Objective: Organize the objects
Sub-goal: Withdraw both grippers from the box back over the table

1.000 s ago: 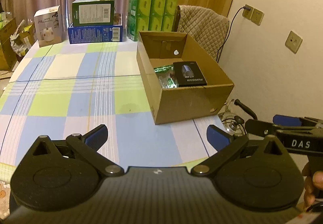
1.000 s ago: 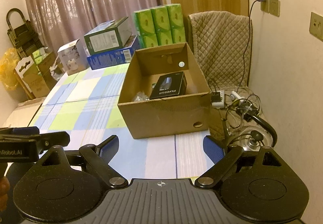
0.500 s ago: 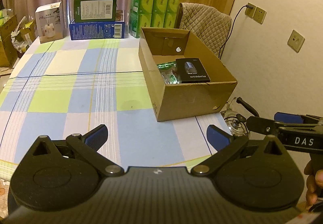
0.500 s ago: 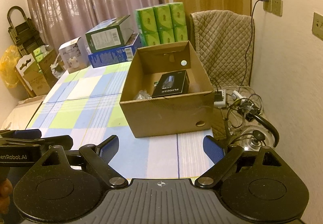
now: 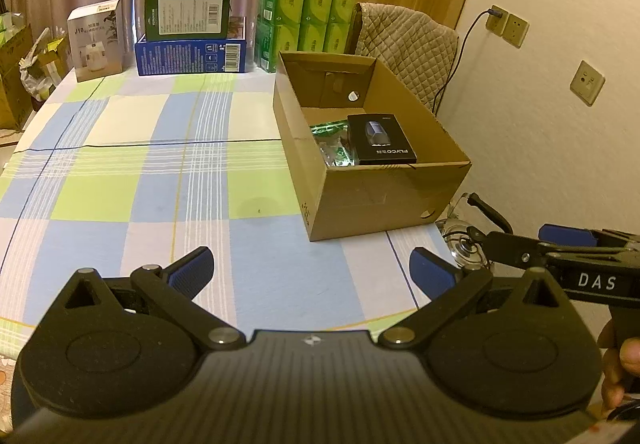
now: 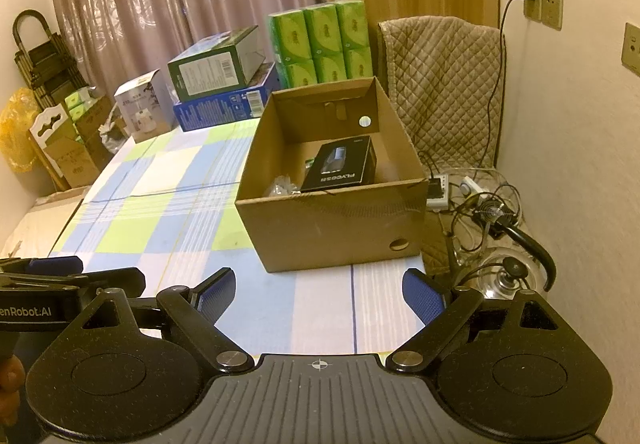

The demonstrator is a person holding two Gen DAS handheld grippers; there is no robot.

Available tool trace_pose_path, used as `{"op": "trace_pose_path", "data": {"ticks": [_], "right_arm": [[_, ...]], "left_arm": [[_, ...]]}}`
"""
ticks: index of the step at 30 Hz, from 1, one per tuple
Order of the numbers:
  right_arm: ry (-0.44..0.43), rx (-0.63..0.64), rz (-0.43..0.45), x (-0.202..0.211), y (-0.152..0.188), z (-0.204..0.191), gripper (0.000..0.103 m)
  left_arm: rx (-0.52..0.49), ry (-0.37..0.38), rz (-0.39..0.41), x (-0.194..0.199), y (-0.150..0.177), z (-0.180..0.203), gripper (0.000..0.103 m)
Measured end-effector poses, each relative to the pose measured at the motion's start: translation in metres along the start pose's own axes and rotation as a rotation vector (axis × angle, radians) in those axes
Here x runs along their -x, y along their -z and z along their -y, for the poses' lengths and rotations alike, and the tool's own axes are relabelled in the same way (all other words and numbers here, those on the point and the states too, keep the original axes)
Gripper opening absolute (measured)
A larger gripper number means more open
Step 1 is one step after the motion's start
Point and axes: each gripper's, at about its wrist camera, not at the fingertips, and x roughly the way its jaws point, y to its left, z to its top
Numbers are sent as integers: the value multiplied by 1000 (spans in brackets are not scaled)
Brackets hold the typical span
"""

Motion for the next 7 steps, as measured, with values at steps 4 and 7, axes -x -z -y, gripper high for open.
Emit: {"op": "trace_pose_path", "data": {"ticks": [4,7], "right_arm": [[0,-2,0,-1,-1,0,88],[1,-5,-3,-3,-1,2,88]], "left_arm": [[7,-5,17,0,1,-1,102],[12,1,23,-1,0,-2,102]]}}
